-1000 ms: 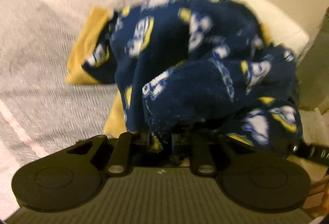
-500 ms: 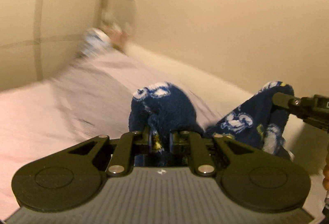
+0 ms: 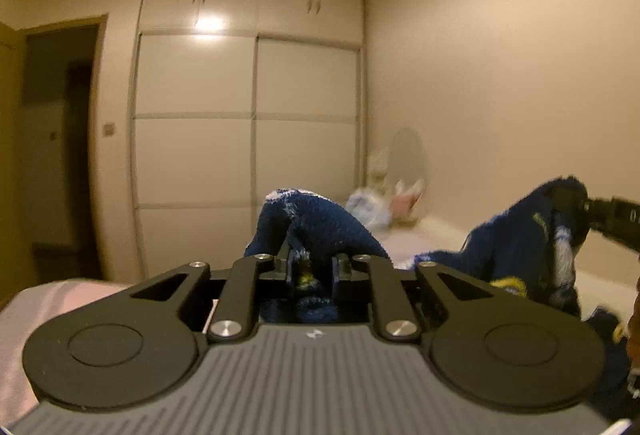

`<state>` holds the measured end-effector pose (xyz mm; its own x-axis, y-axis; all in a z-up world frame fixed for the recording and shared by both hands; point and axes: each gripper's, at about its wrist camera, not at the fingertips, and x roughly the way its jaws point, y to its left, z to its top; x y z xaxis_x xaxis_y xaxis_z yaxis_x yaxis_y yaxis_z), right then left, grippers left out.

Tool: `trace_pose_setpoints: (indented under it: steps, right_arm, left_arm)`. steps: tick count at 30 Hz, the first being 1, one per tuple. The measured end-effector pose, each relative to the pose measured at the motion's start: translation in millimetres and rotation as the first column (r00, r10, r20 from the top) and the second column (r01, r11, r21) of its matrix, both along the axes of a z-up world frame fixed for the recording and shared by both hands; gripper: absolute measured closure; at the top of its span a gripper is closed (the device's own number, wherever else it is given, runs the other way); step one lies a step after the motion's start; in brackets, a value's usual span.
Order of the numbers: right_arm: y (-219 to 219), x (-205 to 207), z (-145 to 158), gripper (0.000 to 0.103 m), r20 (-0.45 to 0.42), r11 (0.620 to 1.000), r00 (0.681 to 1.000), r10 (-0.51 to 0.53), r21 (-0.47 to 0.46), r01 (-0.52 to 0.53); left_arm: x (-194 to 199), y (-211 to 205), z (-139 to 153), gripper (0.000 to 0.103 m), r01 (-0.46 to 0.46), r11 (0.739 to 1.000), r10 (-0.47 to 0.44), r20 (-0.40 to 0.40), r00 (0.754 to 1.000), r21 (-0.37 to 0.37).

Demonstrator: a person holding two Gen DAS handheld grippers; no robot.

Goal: Fold clothes
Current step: 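Lift the navy pants with both grippers and carry them onto the open bed, then release the bundled pants on the bed and open both grippers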

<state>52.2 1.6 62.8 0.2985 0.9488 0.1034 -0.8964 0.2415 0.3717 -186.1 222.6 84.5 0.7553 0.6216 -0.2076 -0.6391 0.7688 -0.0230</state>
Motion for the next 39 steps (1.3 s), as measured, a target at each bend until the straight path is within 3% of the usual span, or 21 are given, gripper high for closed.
trace_pose_setpoints:
  steps: [1, 2, 4, 5, 6, 7, 13, 15, 16, 19, 25, 30, 39]
  right_arm:
    - [19, -2, -5, 0.086, -0.042, 0.997, 0.999, 0.014, -0.080, -0.017]
    - [37, -4, -17, 0.067, -0.096, 0.981, 0.995, 0.027, -0.191, -0.045]
    - [70, -10, -45, 0.045, -0.209, 0.903, 0.977, 0.037, -0.413, -0.122]
    - [87, -13, -60, 0.045, -0.265, 0.843, 0.964, 0.031, -0.511, -0.167]
    - [92, -17, -78, 0.045, -0.302, 0.802, 0.953, 0.029, -0.562, -0.203]
    - [92, -22, -98, 0.045, -0.333, 0.769, 0.943, 0.029, -0.595, -0.234]
    - [62, -59, -190, 0.045, -0.205, 0.567, 0.977, 0.061, -0.798, -0.203]
    - [32, -78, -223, 0.045, -0.200, 0.521, 0.976, 0.082, -0.827, -0.213]
    - [24, -76, -239, 0.045, -0.215, 0.506, 0.972, 0.094, -0.831, -0.233]
    - [6, -84, -253, 0.045, -0.247, 0.472, 0.956, 0.157, -0.832, -0.292]
    - [-33, -95, -248, 0.045, -0.204, 0.411, 0.955, 0.214, -0.868, -0.277]
    - [-57, -106, -252, 0.045, -0.210, 0.367, 0.937, 0.278, -0.879, -0.306]
    - [-73, -120, -240, 0.045, -0.205, 0.360, 0.912, 0.355, -0.870, -0.336]
  left_arm:
    - [0, 8, -9, 0.079, -0.032, 0.998, 0.029, -0.069, 0.997, -0.045]
    - [1, 17, -25, 0.079, -0.076, 0.993, 0.061, -0.160, 0.985, -0.090]
    - [1, 30, -62, 0.079, -0.171, 0.970, 0.106, -0.336, 0.936, -0.171]
    - [-1, 34, -83, 0.079, -0.217, 0.954, 0.115, -0.414, 0.903, -0.209]
    - [-13, 38, -109, 0.079, -0.268, 0.929, 0.119, -0.478, 0.870, -0.255]
    - [-24, 37, -129, 0.079, -0.305, 0.909, 0.127, -0.508, 0.852, -0.284]
    - [-105, -12, -204, 0.077, -0.496, 0.777, 0.201, -0.595, 0.778, -0.387]
    - [-112, -40, -220, 0.077, -0.541, 0.747, 0.222, -0.622, 0.751, -0.387]
    - [-118, -48, -223, 0.076, -0.556, 0.738, 0.231, -0.632, 0.740, -0.381]
    - [-124, -73, -223, 0.071, -0.583, 0.726, 0.252, -0.647, 0.720, -0.365]
    - [-108, -133, -232, 0.068, -0.608, 0.726, 0.276, -0.675, 0.684, -0.320]
    - [-113, -171, -237, 0.068, -0.650, 0.703, 0.314, -0.695, 0.647, -0.288]
    - [-129, -204, -217, 0.064, -0.699, 0.675, 0.397, -0.681, 0.615, -0.238]
